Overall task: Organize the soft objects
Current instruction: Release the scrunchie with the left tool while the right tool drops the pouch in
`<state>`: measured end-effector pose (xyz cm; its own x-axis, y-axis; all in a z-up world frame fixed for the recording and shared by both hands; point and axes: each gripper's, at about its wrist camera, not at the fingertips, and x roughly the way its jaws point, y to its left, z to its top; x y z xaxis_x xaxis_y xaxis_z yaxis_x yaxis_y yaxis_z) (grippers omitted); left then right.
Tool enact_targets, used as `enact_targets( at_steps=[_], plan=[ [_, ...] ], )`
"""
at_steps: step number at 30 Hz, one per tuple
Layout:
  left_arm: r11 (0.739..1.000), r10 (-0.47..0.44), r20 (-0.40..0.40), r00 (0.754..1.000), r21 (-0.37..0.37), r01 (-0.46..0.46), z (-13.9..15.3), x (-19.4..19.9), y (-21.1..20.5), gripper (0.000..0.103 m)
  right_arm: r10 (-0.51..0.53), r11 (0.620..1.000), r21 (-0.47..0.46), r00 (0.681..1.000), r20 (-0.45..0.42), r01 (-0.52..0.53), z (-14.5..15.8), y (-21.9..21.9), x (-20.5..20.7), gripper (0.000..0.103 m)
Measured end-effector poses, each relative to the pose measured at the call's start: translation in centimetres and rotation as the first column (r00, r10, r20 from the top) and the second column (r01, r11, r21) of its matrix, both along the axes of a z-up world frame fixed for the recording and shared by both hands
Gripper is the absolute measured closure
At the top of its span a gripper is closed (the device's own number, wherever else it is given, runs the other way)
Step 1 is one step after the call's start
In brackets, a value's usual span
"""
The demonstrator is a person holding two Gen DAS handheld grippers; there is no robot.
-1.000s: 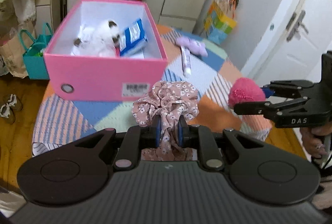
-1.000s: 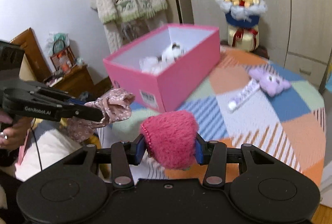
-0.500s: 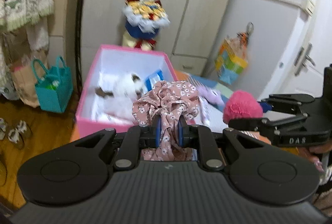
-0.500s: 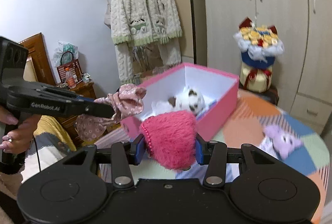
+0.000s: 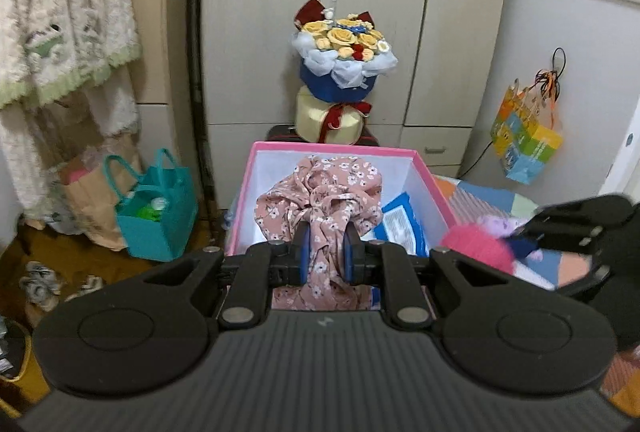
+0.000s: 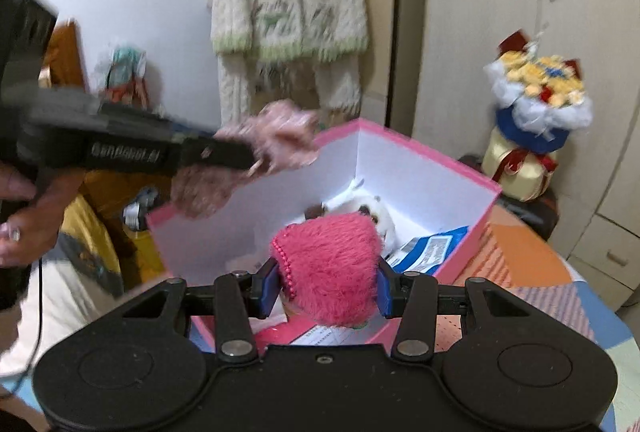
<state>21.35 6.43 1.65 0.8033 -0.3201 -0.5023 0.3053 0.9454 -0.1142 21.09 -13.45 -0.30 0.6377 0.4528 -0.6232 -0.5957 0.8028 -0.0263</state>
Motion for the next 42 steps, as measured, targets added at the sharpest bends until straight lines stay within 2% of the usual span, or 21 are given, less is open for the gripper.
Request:
enact_targets(
  at_steps=[2,5,11,14,16,18,19,20,28,36,42],
  plan=[
    [1.0,-0.01,0.005,1.0,0.0,0.01,-0.1,1.4,-0.2,0.088,0.034,0.998,-0.059,0.999,-0.001,-0.034,-0.7,1.0,1.2,0.051],
    [0.998,-0.002,0.003,1.0,0.063,0.002,-0.6,2.9,-1.2,0.088,0.043,0.994,-0.097,0.999,-0.027,-0.046,-1.5,1.8,2.7,0.051],
    [0.994,0.001,-0.095,0.995,0.108,0.01,-2.5,6.0,-2.2,0.087,0.079,0.987,-0.132,0.99,-0.114,-0.094,-3.1,2.6,4.9,0.05],
    [0.985,0.038,-0.114,0.993,0.171,-0.018,-3.4,7.0,-2.7,0.086,0.097,0.978,-0.171,0.987,-0.13,-0.119,-3.7,3.2,5.1,0.05],
    [0.987,0.048,-0.147,0.988,0.162,-0.024,-3.7,7.5,-2.6,0.083,0.087,0.981,-0.163,0.987,-0.135,-0.108,-3.6,3.4,5.3,0.048],
    [0.984,0.076,-0.141,0.987,0.169,-0.052,-3.6,7.3,-2.5,0.074,0.088,0.98,-0.167,0.988,-0.126,-0.109,-3.3,3.4,5.2,0.037],
    [0.984,0.082,-0.118,0.99,0.169,-0.062,-3.3,7.0,-2.4,0.058,0.082,0.98,-0.171,0.991,-0.11,-0.1,-3.0,3.3,4.9,0.035],
    [0.985,0.081,-0.09,0.993,0.162,-0.066,-3.1,6.5,-2.3,0.048,0.081,0.981,-0.171,0.992,-0.097,-0.097,-2.8,3.1,4.6,0.032],
    [0.99,0.027,-0.01,1.0,0.138,-0.026,-0.6,1.4,-0.9,0.041,0.029,0.999,-0.035,0.999,-0.014,-0.03,1.2,-1.5,0.8,0.032],
    [0.993,-0.075,-0.028,0.997,0.087,0.077,2.2,-4.7,0.4,0.035,-0.032,0.999,0.03,0.999,0.015,0.031,4.0,-4.9,-3.3,0.032],
    [0.983,-0.17,-0.057,0.984,0.055,0.173,3.8,-8.7,0.2,0.032,-0.064,0.996,0.061,0.997,0.031,0.062,5.4,-7.4,-6.8,0.03]
  ],
)
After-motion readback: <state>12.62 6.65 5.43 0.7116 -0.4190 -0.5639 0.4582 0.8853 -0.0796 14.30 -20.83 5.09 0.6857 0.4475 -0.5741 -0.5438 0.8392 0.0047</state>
